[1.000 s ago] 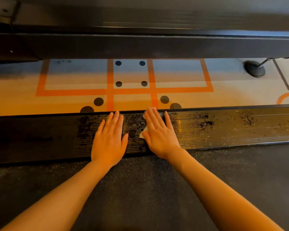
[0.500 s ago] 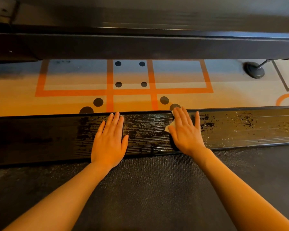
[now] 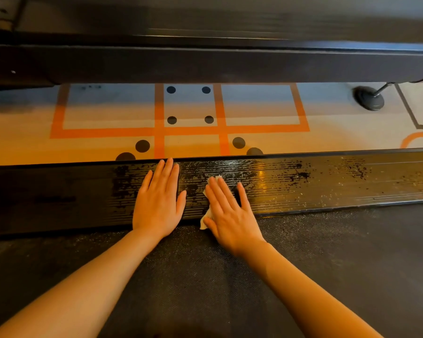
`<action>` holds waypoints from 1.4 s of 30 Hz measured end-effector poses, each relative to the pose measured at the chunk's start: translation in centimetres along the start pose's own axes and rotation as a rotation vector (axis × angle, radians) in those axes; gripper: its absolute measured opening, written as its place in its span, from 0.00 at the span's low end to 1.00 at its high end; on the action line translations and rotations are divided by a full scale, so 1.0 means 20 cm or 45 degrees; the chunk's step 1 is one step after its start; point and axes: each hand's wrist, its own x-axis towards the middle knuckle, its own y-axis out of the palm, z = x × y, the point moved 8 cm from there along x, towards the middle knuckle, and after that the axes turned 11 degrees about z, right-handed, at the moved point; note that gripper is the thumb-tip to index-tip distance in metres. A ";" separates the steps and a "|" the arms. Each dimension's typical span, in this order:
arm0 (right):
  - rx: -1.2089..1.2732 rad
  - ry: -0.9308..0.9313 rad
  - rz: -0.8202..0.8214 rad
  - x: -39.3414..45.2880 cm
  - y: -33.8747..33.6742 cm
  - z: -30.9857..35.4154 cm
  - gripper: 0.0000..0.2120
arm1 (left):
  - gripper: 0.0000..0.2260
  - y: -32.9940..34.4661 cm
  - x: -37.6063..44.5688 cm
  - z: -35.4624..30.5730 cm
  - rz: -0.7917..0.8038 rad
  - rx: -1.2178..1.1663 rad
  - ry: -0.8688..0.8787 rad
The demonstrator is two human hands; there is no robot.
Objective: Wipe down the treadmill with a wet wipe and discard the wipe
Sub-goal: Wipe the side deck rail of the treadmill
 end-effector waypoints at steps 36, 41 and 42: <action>0.336 0.331 0.157 -0.16 0.03 -0.51 0.37 | 0.28 -0.03 0.02 -0.05 0.072 -0.025 0.060; 0.380 0.404 0.147 0.04 -0.04 -0.57 0.36 | 0.29 -0.07 0.12 -0.34 0.095 -0.096 0.310; 0.379 0.415 0.152 0.06 -0.03 -0.57 0.35 | 0.28 -0.06 0.14 -0.38 0.106 -0.105 0.294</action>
